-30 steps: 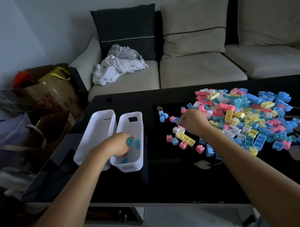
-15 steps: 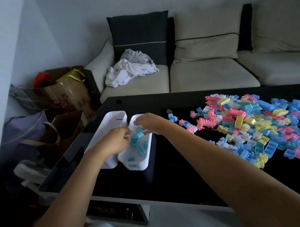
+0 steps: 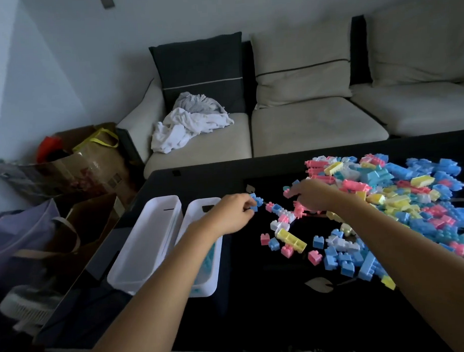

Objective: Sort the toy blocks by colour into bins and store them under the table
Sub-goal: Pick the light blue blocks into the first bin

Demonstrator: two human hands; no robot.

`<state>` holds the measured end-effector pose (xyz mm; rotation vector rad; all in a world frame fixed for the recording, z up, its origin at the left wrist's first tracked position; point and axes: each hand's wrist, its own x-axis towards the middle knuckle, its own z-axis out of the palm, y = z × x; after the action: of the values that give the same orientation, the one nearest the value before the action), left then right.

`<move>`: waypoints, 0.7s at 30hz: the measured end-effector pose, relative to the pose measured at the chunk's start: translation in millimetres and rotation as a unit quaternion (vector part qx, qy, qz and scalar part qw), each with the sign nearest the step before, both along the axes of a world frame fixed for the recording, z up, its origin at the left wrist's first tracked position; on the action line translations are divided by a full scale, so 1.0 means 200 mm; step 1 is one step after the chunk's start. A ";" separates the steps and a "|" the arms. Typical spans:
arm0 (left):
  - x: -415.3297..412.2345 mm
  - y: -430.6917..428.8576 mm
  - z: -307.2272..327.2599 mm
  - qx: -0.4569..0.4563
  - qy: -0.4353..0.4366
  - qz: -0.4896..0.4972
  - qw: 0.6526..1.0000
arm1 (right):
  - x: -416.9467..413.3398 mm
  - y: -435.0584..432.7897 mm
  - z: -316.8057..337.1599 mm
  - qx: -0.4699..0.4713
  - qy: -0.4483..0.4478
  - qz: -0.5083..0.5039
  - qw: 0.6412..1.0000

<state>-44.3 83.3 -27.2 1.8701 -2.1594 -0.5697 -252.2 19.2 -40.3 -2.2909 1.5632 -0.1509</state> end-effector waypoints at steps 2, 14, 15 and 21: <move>-0.10 -0.10 -0.01 0.024 0.000 -0.021 0.999 | -0.06 0.00 -0.04 0.021 -0.002 0.029 0.999; -0.43 -0.63 -0.16 0.051 0.008 0.020 0.998 | -0.40 -0.12 -0.15 0.034 -0.028 0.024 0.999; -0.44 -0.65 -0.18 0.057 0.001 0.023 0.998 | -0.41 -0.13 -0.15 0.033 -0.023 0.022 0.999; -0.51 -0.73 -0.25 0.043 -0.057 0.004 0.997 | -0.30 -0.24 -0.11 -0.097 -0.090 -0.014 0.991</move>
<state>-146.4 -62.9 -78.0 2.0002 -2.2313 -0.5756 -312.6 -29.4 -63.1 -2.3246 1.5459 -0.5235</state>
